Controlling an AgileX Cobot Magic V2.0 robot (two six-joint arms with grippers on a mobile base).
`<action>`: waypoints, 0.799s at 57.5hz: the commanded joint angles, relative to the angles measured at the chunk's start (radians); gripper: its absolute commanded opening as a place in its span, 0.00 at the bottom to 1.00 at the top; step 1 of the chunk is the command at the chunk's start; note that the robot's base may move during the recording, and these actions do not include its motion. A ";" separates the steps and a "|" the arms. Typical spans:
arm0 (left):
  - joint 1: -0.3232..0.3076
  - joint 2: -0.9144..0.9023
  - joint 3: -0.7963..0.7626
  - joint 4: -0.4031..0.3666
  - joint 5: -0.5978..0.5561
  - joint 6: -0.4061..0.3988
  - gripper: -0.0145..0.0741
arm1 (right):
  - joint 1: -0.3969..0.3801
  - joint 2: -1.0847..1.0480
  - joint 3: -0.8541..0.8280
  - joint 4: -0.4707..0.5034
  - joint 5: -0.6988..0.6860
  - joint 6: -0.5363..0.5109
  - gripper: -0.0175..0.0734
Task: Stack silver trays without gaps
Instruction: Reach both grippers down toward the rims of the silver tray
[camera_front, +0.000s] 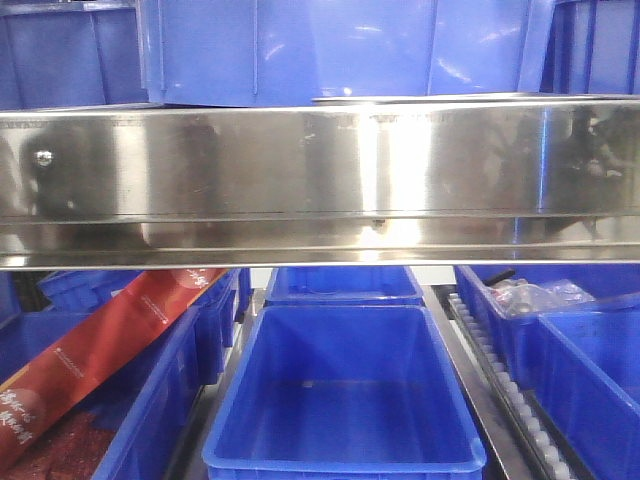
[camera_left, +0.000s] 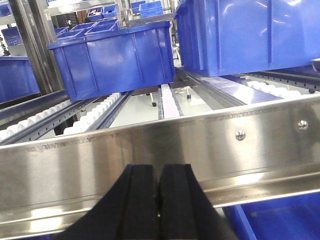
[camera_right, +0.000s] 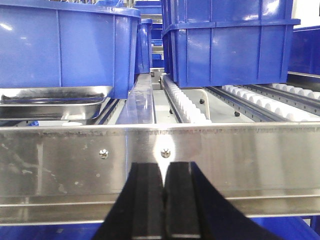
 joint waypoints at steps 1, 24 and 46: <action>-0.003 -0.003 -0.004 0.006 -0.016 0.006 0.14 | 0.001 -0.004 0.001 -0.008 -0.027 -0.001 0.11; -0.003 -0.003 -0.064 -0.269 -0.367 0.006 0.14 | 0.001 -0.004 0.001 -0.006 -0.184 0.001 0.11; -0.003 0.092 -0.610 -0.206 0.527 0.008 0.14 | 0.001 -0.004 -0.084 0.291 -0.108 0.001 0.11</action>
